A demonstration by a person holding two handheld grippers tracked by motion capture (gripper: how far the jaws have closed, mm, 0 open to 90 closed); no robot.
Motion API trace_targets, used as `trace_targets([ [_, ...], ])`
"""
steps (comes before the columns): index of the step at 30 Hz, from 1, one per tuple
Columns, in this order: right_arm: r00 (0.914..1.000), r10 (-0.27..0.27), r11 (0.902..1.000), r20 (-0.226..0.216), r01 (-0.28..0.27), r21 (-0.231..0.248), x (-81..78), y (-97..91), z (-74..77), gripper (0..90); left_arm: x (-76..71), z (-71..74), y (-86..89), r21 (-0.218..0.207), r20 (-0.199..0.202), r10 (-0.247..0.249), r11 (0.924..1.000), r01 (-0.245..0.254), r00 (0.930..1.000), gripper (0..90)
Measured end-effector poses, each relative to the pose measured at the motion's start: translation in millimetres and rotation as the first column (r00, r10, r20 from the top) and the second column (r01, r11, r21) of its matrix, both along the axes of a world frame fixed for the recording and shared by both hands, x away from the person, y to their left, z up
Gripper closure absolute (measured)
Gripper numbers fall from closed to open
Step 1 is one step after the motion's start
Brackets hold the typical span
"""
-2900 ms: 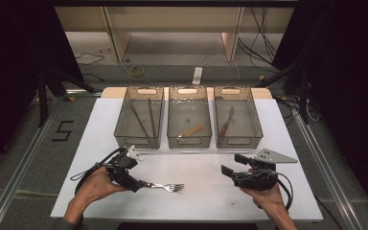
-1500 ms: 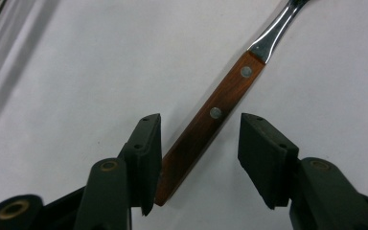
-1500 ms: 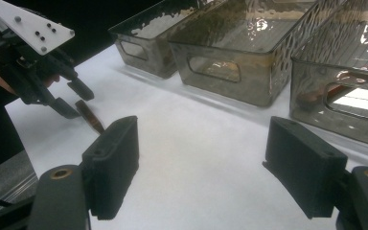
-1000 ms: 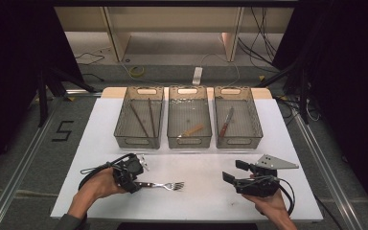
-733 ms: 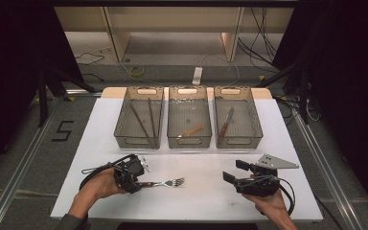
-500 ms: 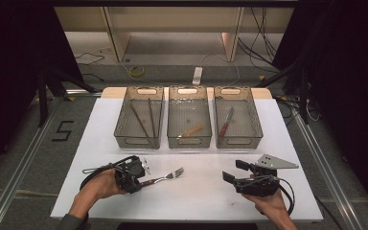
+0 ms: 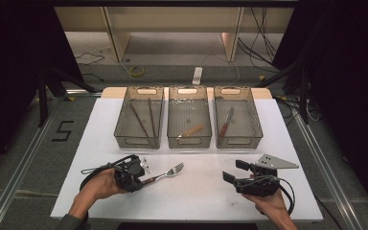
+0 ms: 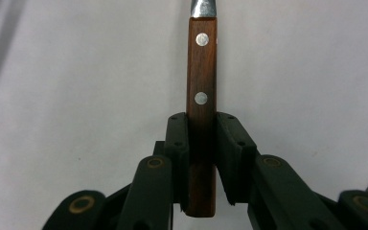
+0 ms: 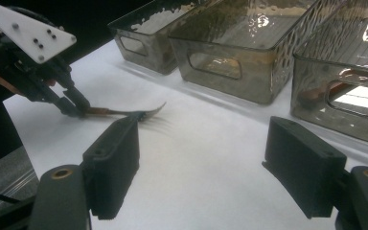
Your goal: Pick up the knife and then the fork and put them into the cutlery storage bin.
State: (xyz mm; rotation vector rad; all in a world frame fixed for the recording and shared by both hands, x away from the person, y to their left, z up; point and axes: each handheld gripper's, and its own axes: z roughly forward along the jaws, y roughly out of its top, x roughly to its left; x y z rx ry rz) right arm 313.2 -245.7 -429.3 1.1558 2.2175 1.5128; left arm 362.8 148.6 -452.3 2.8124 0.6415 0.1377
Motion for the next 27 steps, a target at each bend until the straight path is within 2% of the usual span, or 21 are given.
trace_targets([
  [4, 1.0000, 0.001, 1.0000, 0.000, -0.001, 0.002, -0.1, 0.5, 0.0, 28.2, 0.3, 7.0, 1.1, -0.055, 0.022, 0.015, 0.9984, -0.014, 0.9996, 75.5],
  [7, 1.0000, 0.000, 1.0000, -0.002, 0.000, 0.004, -0.2, 0.6, 0.3, 28.2, 0.1, 12.4, -1.0, -0.105, 0.031, 0.046, 0.9936, -0.043, 0.9984, 75.4],
  [10, 1.0000, -0.002, 1.0000, 0.001, 0.002, 0.005, -0.3, 1.2, 0.4, 28.2, 0.8, 16.1, -2.1, -0.156, 0.041, 0.065, 0.9861, -0.058, 0.9971, 75.4],
  [13, 1.0000, -0.001, 1.0000, 0.007, 0.001, 0.005, -0.1, 1.6, 0.4, 28.2, 1.9, 17.9, -1.8, -0.187, 0.049, 0.087, 0.9794, -0.076, 0.9950, 75.4],
  [15, 1.0000, -0.001, 1.0000, 0.004, 0.001, 0.008, 0.0, 1.6, 0.5, 28.2, 1.7, 19.2, -2.5, -0.202, 0.071, 0.107, 0.9752, -0.090, 0.9917, 75.4],
  [17, 1.0000, -0.004, 0.9999, 0.000, 0.004, 0.011, 0.1, 1.8, 0.9, 28.2, 1.6, 21.3, -4.6, -0.228, 0.098, 0.135, 0.9675, -0.110, 0.9860, 75.4],
  [19, 1.0000, -0.002, 0.9998, -0.002, 0.002, 0.017, 0.6, 2.4, 1.1, 28.2, 1.1, 24.2, -7.8, -0.264, 0.115, 0.153, 0.9572, -0.118, 0.9816, 75.4],
  [24, 1.0000, -0.004, 0.9995, -0.005, 0.004, 0.032, 2.2, 6.0, 3.1, 28.2, -0.8, 33.1, -17.0, -0.382, 0.125, 0.206, 0.9129, -0.145, 0.9705, 75.4],
  [25, 1.0000, -0.007, 0.9994, -0.006, 0.007, 0.034, 3.0, 7.4, 4.0, 28.2, -0.9, 34.5, -19.3, -0.415, 0.119, 0.235, 0.8946, -0.166, 0.9648, 75.4],
  [26, 0.9999, -0.007, 0.9990, -0.011, 0.008, 0.043, 4.1, 8.8, 5.1, 28.2, -0.1, 35.8, -21.5, -0.435, 0.099, 0.237, 0.8839, -0.172, 0.9665, 75.4],
  [27, 0.9999, -0.010, 0.9987, -0.011, 0.010, 0.051, 5.4, 10.4, 6.3, 28.3, 0.0, 36.8, -24.3, -0.441, 0.096, 0.228, 0.8826, -0.164, 0.9689, 75.4],
])
